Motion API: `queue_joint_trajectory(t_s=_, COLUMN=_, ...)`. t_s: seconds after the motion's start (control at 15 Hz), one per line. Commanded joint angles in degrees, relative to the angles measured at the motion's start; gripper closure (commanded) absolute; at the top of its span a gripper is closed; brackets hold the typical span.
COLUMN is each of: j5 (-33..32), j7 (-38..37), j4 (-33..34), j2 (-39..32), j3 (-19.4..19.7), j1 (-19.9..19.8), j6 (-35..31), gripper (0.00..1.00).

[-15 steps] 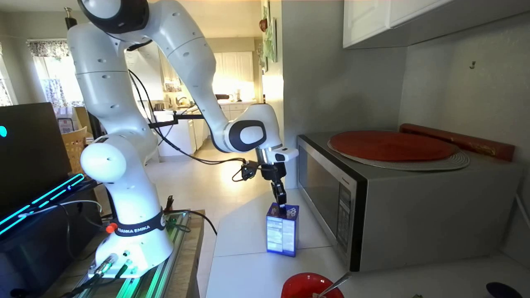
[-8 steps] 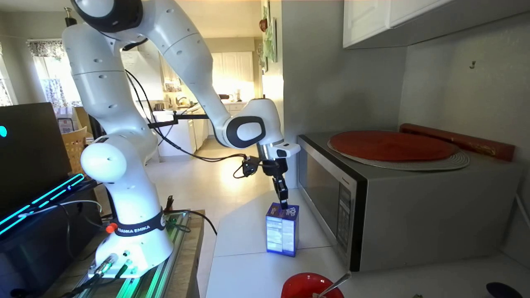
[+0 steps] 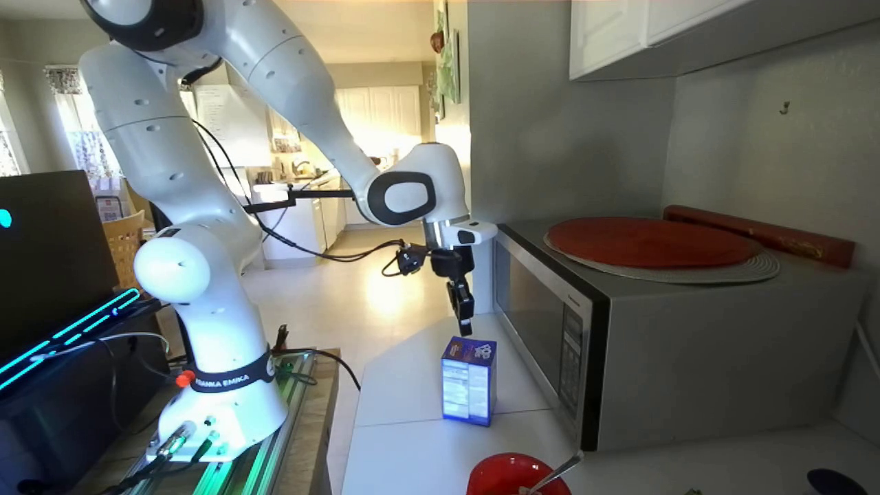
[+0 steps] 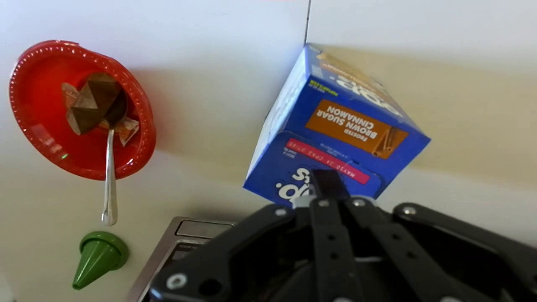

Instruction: Close the blue box fully

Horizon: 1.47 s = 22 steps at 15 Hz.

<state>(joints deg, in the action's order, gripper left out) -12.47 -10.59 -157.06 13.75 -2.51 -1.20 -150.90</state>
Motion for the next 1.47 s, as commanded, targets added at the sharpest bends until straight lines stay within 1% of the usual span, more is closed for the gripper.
queue_joint_trajectory(t_s=0.0, j5=3.93, j7=5.36, j4=-0.63, j2=6.01, j3=0.67, j1=1.28, j6=7.33, gripper=0.67)
queue_joint_trajectory(t_s=0.07, j5=3.91, j7=6.42, j4=-0.04, j2=6.91, j3=0.56, j1=1.29, j6=11.03, gripper=0.60)
queue_joint_trajectory(t_s=0.27, j5=3.06, j7=6.14, j4=0.35, j2=10.17, j3=0.15, j1=0.89, j6=15.26, gripper=0.38)
queue_joint_trajectory(t_s=0.4, j5=4.16, j7=6.73, j4=1.67, j2=11.56, j3=0.36, j1=1.43, j6=19.95, gripper=0.26)
queue_joint_trajectory(t_s=0.6, j5=5.48, j7=6.15, j4=3.69, j2=12.86, j3=0.36, j1=1.87, j6=24.71, gripper=0.04)
queue_joint_trajectory(t_s=0.73, j5=4.87, j7=5.22, j4=4.97, j2=12.99, j3=-0.12, j1=1.59, j6=26.73, gripper=0.00)
queue_joint_trajectory(t_s=0.93, j5=4.19, j7=4.49, j4=6.49, j2=12.50, j3=-0.36, j1=1.26, j6=28.61, gripper=0.00)
queue_joint_trajectory(t_s=1.13, j5=4.63, j7=5.67, j4=7.57, j2=12.02, j3=0.03, j1=1.58, j6=31.24, gripper=0.00)
queue_joint_trajectory(t_s=1.2, j5=3.34, j7=4.69, j4=6.40, j2=12.11, j3=-0.29, j1=1.14, j6=28.67, gripper=0.00)
queue_joint_trajectory(t_s=1.4, j5=3.33, j7=4.70, j4=6.68, j2=12.10, j3=-0.27, j1=1.15, j6=29.69, gripper=0.00)
